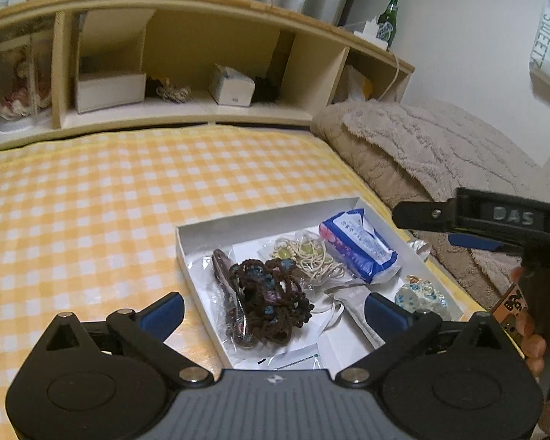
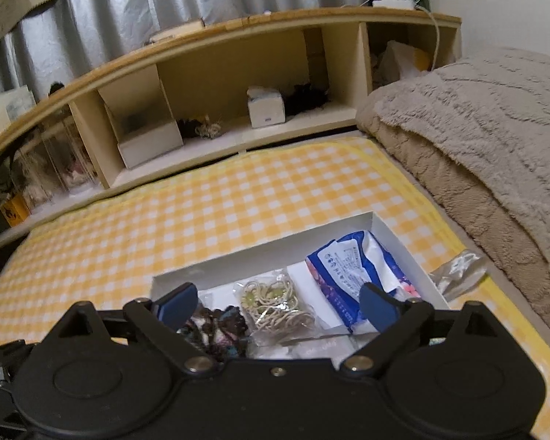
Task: Organize soft objects
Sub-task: 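Lower the hair tie and cord bag into the box and open both grippers, then withdraw both tools up and away from the filled box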
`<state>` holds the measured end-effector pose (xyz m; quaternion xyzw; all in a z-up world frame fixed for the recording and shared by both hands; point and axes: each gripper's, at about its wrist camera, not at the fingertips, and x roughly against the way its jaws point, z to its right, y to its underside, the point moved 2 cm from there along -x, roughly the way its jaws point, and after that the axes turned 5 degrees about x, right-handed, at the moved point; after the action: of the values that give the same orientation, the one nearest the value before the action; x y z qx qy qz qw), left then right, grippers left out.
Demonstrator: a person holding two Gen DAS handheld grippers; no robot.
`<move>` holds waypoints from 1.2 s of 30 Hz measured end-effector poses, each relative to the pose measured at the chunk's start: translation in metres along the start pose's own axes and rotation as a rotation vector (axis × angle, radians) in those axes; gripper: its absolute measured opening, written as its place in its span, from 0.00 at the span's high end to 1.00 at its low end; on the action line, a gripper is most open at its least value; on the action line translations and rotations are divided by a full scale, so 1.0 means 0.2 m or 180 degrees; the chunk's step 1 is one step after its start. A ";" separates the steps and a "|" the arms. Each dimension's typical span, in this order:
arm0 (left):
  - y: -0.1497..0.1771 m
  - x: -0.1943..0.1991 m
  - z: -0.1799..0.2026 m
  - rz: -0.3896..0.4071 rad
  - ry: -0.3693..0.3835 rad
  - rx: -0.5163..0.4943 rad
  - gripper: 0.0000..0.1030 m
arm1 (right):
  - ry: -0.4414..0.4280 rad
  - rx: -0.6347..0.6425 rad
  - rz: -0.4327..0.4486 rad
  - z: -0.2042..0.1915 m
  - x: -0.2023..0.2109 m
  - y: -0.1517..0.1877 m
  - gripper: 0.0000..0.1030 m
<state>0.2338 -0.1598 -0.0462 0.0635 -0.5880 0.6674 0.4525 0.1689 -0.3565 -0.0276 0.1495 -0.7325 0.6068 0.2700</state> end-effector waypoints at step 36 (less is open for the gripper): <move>0.32 0.85 0.08 0.0687 -0.0555 -0.0160 0.00 | 0.0008 0.0543 0.0523 -0.12 0.94 0.41 0.00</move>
<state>0.0847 -0.0765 0.0166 0.0462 -0.6450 0.6892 0.3267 -0.0240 -0.2946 0.0178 0.1107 -0.6876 0.6872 0.2066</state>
